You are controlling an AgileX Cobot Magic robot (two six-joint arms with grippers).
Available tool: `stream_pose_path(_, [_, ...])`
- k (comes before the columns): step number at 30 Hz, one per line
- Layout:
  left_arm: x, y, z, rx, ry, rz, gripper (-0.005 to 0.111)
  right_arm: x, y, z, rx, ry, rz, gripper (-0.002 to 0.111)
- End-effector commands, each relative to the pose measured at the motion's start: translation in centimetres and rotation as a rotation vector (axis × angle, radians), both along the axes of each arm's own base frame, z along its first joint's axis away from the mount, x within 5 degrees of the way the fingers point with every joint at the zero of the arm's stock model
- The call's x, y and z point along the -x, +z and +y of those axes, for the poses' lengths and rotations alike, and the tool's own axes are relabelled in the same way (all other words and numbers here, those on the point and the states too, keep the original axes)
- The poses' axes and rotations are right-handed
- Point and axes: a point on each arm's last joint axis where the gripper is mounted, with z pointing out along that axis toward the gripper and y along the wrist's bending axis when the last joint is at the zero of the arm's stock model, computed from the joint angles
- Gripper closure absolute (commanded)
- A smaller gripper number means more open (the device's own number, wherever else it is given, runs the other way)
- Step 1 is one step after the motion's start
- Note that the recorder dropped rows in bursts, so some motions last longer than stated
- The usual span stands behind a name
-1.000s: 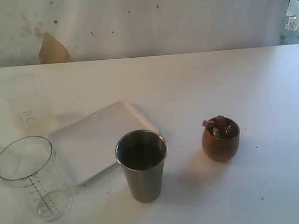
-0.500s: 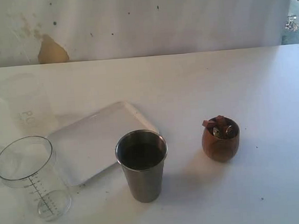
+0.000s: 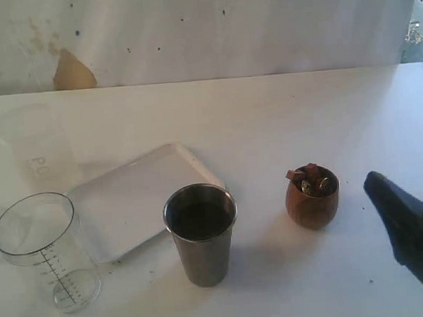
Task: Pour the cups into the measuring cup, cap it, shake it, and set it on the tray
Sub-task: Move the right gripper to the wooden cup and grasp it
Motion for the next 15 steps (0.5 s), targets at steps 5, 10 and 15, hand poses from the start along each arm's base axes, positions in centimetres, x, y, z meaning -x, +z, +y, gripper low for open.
stream_pose_path(5, [0.0,-0.1,0.0,0.004,-0.005,0.000,0.107,-2.7,-2.9,0.9,0.093,0.112,0.099,0.004])
stream_pose_path(10, [0.0,-0.1,0.0,0.004,-0.005,0.000,0.107,-3.7,-4.7,1.0,0.138,0.134,0.170,0.004])
stream_pose_path(15, [0.0,-0.1,0.0,0.004,-0.005,0.000,0.107,-5.6,-5.4,1.0,0.140,0.143,0.207,0.004])
